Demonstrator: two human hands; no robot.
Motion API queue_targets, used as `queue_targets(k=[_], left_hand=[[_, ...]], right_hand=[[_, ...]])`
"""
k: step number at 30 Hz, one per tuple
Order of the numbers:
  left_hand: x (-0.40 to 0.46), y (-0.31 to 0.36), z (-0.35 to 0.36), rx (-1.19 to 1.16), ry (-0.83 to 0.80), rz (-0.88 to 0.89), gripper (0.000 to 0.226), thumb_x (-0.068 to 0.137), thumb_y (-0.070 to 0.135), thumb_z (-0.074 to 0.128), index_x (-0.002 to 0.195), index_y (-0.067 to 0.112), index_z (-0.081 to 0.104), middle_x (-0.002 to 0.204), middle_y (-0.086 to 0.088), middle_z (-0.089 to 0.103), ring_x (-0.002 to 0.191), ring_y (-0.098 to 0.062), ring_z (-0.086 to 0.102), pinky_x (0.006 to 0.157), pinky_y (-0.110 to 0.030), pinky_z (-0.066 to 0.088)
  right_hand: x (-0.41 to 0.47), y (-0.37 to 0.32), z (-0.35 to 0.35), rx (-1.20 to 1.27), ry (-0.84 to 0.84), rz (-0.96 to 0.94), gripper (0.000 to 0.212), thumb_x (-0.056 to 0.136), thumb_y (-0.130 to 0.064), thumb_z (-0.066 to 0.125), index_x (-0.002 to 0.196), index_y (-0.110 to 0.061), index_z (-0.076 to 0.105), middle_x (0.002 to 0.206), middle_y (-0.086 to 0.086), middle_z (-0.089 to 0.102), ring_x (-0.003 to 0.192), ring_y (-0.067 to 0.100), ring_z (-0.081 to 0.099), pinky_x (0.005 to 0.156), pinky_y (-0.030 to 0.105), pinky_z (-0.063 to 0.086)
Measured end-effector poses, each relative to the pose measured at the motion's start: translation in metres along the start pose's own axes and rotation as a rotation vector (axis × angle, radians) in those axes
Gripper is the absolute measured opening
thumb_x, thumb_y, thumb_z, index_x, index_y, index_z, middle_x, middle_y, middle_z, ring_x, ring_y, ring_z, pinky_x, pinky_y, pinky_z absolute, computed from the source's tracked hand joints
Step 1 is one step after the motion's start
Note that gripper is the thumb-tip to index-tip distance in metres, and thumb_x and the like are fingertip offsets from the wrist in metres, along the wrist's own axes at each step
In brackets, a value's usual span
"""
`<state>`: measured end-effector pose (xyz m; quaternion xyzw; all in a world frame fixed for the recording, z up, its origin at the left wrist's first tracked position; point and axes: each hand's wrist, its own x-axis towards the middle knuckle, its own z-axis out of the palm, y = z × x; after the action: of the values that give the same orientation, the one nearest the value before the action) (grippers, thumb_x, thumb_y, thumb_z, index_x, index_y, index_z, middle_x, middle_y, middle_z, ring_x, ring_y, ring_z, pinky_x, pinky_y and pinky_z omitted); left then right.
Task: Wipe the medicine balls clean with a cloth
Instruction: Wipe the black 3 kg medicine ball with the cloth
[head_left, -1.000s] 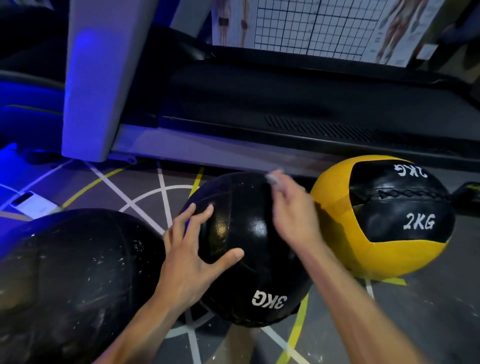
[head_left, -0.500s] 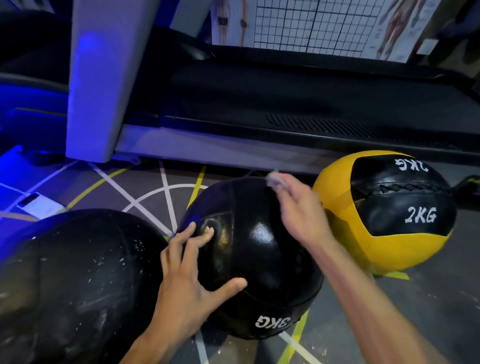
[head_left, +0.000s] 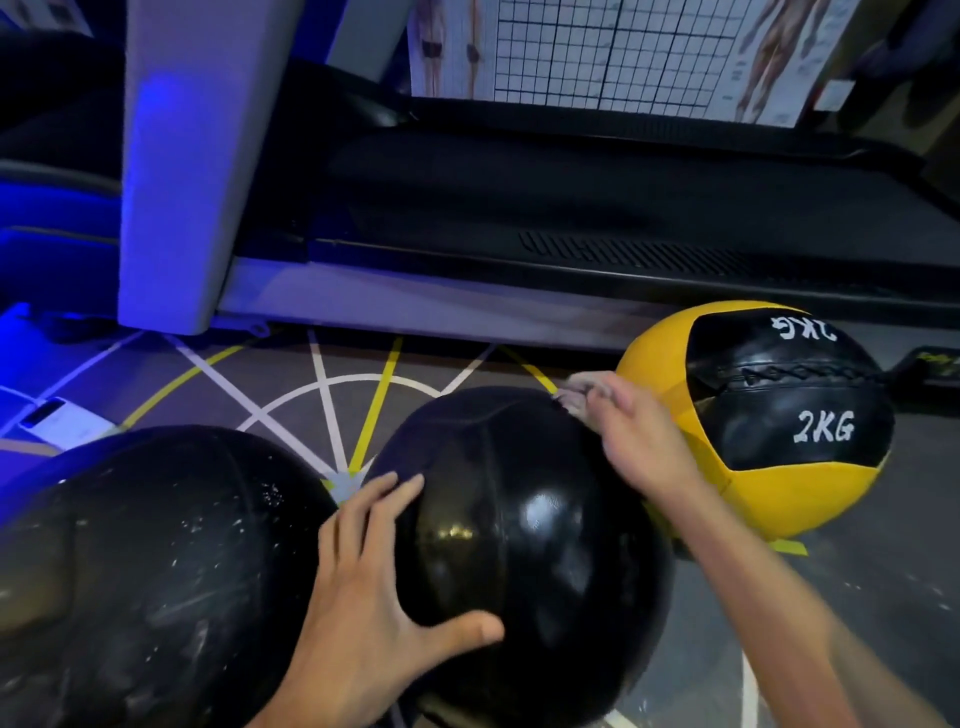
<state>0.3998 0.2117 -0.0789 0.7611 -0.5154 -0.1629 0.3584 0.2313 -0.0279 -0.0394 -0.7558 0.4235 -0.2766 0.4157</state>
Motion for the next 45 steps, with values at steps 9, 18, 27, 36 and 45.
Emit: queue_targets(k=[9, 18, 27, 36, 45], left_hand=[[-0.006, -0.002, 0.004, 0.038, 0.032, 0.023, 0.122, 0.042, 0.102, 0.066, 0.145, 0.049, 0.027, 0.150, 0.023, 0.025, 0.140, -0.012, 0.026, 0.113, -0.045, 0.034], [-0.012, 0.004, -0.002, 0.039, -0.038, 0.032, 0.114, 0.040, 0.104, 0.063, 0.135, 0.051, 0.033, 0.145, 0.029, 0.018, 0.138, -0.007, 0.022, 0.112, -0.040, 0.034], [-0.010, 0.008, -0.024, -0.069, -0.035, 0.213, 0.050, 0.067, 0.081, 0.077, 0.089, 0.040, 0.057, 0.130, 0.026, 0.052, 0.128, -0.012, 0.046, 0.095, -0.025, 0.039], [-0.036, 0.007, 0.001, 0.050, -0.007, 0.448, 0.070, 0.075, 0.084, 0.066, 0.132, 0.045, 0.059, 0.136, 0.017, 0.045, 0.128, -0.015, 0.044, 0.107, -0.030, 0.037], [-0.048, 0.003, 0.003, 0.053, 0.013, 0.461, 0.063, 0.077, 0.082, 0.066, 0.125, 0.041, 0.067, 0.134, 0.013, 0.048, 0.126, -0.015, 0.043, 0.105, -0.025, 0.035]], right_hand=[[-0.037, -0.079, 0.054, -0.460, -0.379, -0.406, 0.032, 0.106, -0.021, 0.044, 0.133, -0.029, 0.061, 0.141, -0.009, 0.059, 0.133, 0.019, 0.052, 0.118, 0.039, 0.034], [0.025, 0.015, -0.011, -0.292, -0.071, 0.003, 0.035, 0.099, -0.031, 0.039, 0.116, -0.024, 0.069, 0.122, -0.002, 0.071, 0.120, 0.023, 0.062, 0.104, 0.040, 0.046], [0.009, 0.017, -0.037, 0.081, 0.317, -0.109, 0.026, 0.107, -0.031, 0.040, 0.118, -0.027, 0.063, 0.115, -0.004, 0.072, 0.101, 0.017, 0.068, 0.079, 0.035, 0.054], [-0.006, -0.016, 0.018, -0.380, -0.357, 0.054, 0.053, 0.096, -0.056, 0.039, 0.138, -0.031, 0.060, 0.146, -0.009, 0.056, 0.141, 0.015, 0.045, 0.119, 0.041, 0.032], [-0.003, -0.035, 0.013, -0.450, -0.531, -0.126, 0.031, 0.103, -0.010, 0.048, 0.117, -0.024, 0.071, 0.143, -0.003, 0.059, 0.144, 0.012, 0.040, 0.114, 0.011, 0.020]])
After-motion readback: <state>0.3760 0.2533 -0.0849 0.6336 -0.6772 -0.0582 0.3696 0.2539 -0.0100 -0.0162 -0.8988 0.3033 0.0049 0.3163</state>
